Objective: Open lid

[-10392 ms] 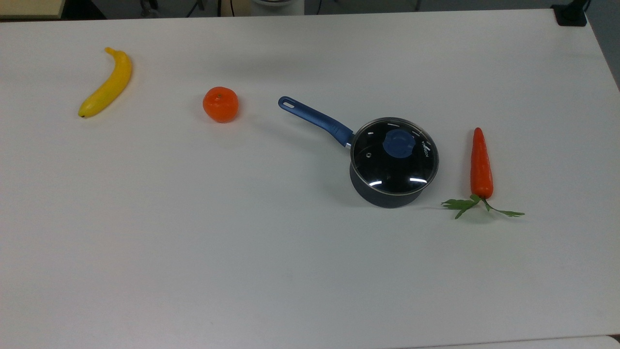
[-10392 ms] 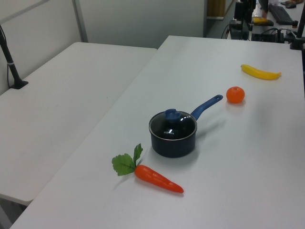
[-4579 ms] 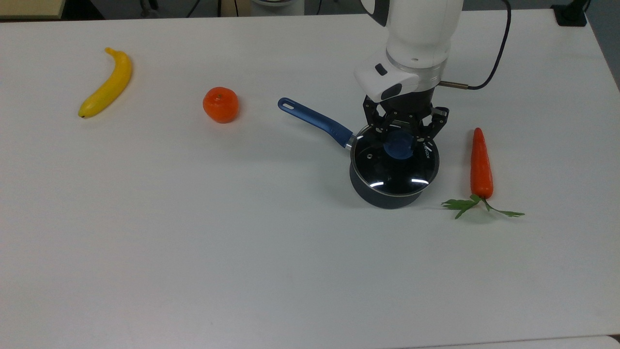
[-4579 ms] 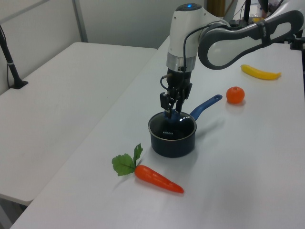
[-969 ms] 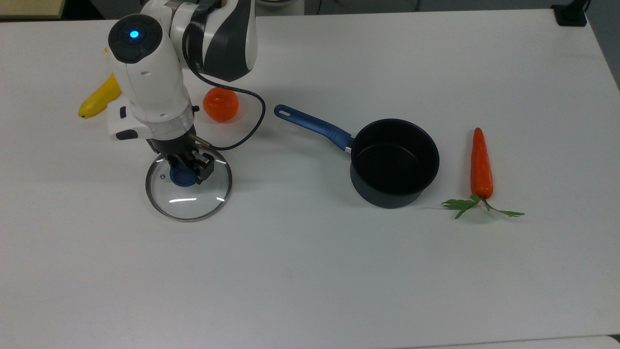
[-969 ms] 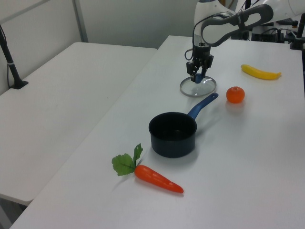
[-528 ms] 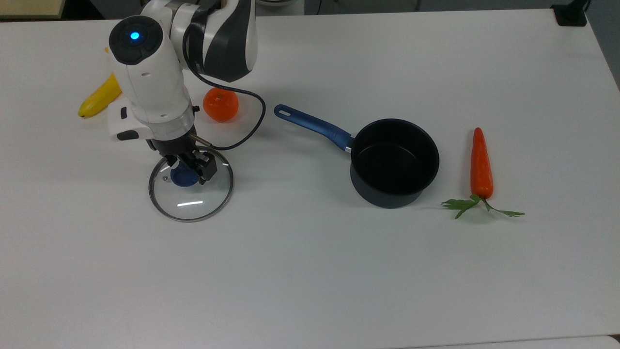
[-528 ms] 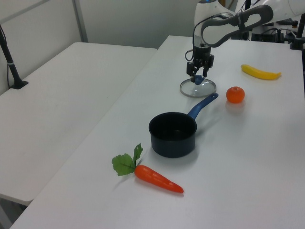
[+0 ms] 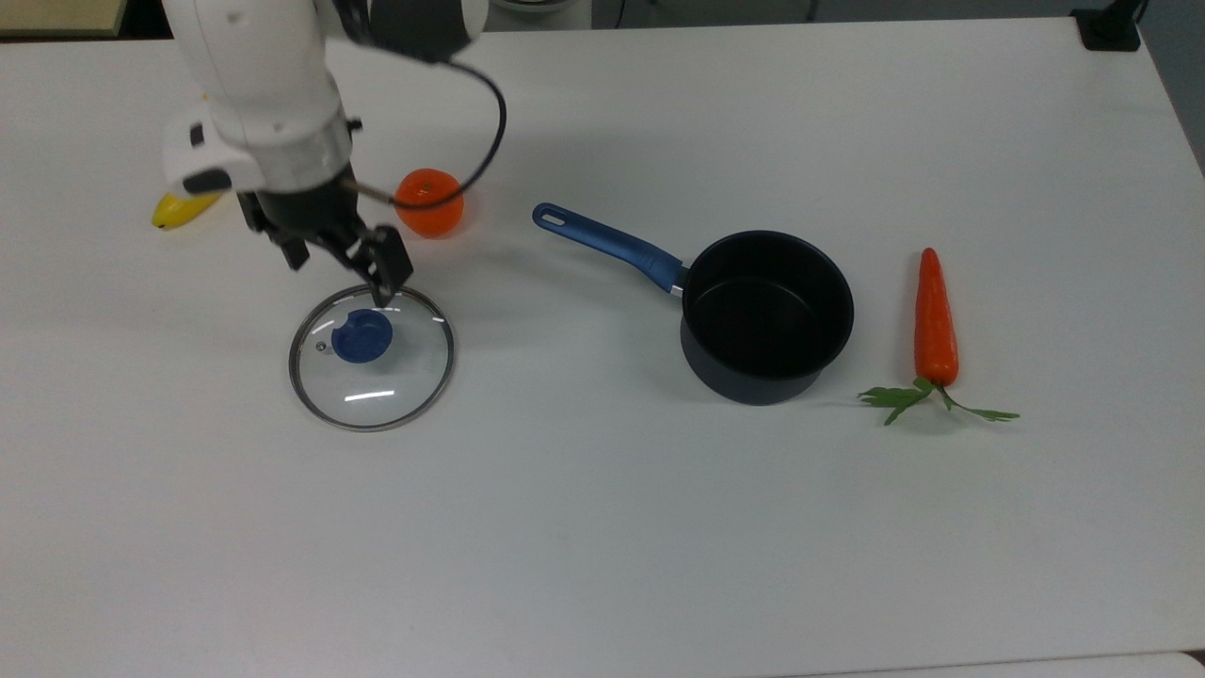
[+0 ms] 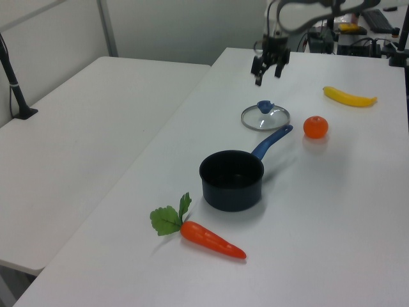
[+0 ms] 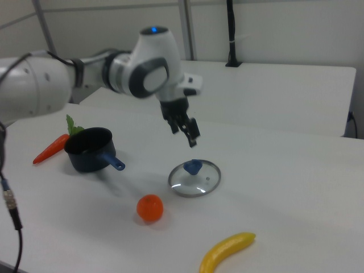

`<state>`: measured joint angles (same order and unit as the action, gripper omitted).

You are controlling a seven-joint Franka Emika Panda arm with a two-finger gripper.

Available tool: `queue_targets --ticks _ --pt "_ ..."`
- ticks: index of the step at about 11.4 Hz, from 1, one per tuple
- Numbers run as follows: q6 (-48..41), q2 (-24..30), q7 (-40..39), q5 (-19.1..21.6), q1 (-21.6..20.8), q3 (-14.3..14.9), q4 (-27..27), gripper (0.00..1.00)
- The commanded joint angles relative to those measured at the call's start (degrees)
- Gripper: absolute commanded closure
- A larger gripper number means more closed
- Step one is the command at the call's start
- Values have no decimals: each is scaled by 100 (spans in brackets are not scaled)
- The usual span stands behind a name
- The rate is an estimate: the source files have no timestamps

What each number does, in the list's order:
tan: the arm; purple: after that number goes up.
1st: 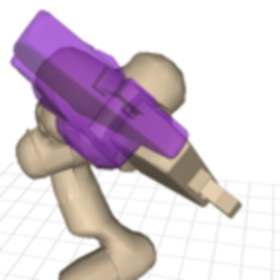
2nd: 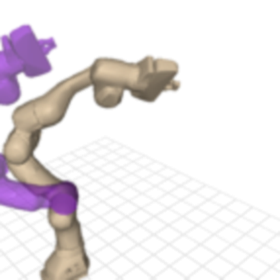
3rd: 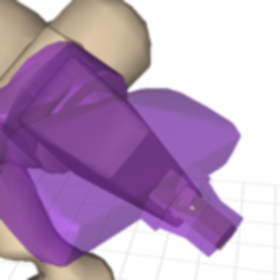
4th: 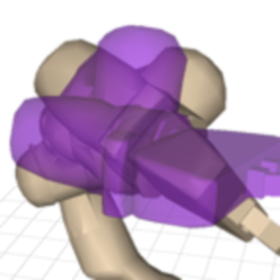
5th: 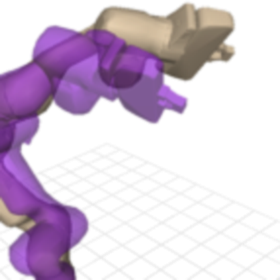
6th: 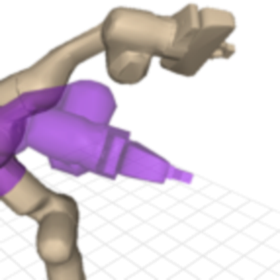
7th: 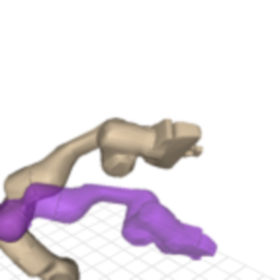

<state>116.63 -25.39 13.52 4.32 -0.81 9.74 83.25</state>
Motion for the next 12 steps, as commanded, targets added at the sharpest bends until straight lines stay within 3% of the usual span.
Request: queue_targets --ticks 1,3,7,12 --pt "-1515 1183 -515 -27 -94 -69 244 0" --pt "-2211 1676 -735 17 -138 -86 288 0" --pt "-2996 2003 -842 -18 -393 -87 297 0" --pt "-2680 1880 -842 -89 -323 -78 253 0"
